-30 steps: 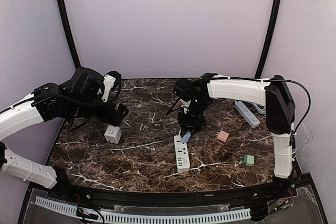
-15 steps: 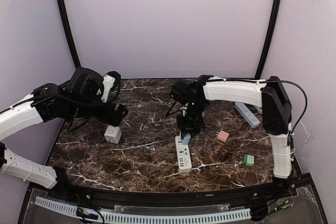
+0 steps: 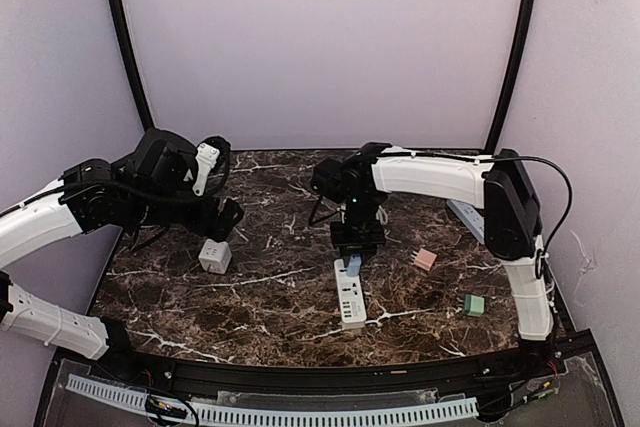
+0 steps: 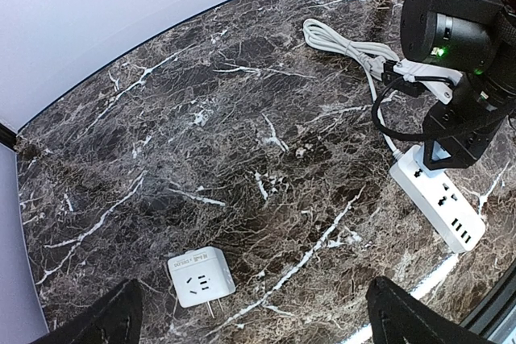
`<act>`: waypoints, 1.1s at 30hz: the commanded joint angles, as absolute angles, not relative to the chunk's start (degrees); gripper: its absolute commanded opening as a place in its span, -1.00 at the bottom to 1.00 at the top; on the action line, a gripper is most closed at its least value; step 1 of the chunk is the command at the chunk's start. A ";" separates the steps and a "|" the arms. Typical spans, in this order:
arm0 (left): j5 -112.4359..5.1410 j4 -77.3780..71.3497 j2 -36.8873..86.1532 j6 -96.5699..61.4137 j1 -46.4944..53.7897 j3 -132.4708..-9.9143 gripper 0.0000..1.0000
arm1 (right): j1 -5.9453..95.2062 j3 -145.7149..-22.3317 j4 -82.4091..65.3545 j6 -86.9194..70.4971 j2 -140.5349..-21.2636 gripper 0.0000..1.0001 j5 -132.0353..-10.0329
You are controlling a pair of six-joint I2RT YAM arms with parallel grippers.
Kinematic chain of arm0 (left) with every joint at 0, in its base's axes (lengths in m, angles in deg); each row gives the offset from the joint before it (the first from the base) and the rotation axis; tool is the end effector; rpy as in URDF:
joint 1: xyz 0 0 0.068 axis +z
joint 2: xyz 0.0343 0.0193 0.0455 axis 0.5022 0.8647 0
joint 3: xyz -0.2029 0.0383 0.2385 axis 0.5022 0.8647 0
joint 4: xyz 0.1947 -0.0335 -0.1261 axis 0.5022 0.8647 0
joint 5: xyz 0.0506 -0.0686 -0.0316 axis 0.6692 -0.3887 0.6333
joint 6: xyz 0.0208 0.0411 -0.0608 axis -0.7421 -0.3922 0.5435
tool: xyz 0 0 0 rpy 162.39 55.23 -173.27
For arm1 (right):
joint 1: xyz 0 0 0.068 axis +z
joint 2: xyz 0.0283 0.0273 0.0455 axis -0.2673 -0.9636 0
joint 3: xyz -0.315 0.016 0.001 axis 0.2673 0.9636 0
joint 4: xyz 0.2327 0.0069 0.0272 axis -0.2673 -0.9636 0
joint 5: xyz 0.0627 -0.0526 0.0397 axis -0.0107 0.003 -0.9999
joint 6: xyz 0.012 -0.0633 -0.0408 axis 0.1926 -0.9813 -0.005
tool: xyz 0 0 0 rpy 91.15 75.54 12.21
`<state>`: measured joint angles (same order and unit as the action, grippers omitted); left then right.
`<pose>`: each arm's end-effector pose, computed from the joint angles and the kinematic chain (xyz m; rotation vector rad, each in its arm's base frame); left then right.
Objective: Insert the plug
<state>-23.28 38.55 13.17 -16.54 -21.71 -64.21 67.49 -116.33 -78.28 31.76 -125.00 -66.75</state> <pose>0.1454 -0.1457 0.3720 0.5369 2.1216 -0.2041 0.2601 0.3389 0.2200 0.1435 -3.1193 -0.1093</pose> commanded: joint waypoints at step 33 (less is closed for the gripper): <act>-24.09 40.86 16.62 -18.68 -20.96 -68.57 0.98 | 70.17 -119.26 -81.47 33.53 -135.80 -0.89 -63.13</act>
<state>-23.61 39.12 16.34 -18.07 -21.38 -66.57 69.30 -123.85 -84.57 34.08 -130.42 -63.34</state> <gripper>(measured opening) 0.987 0.256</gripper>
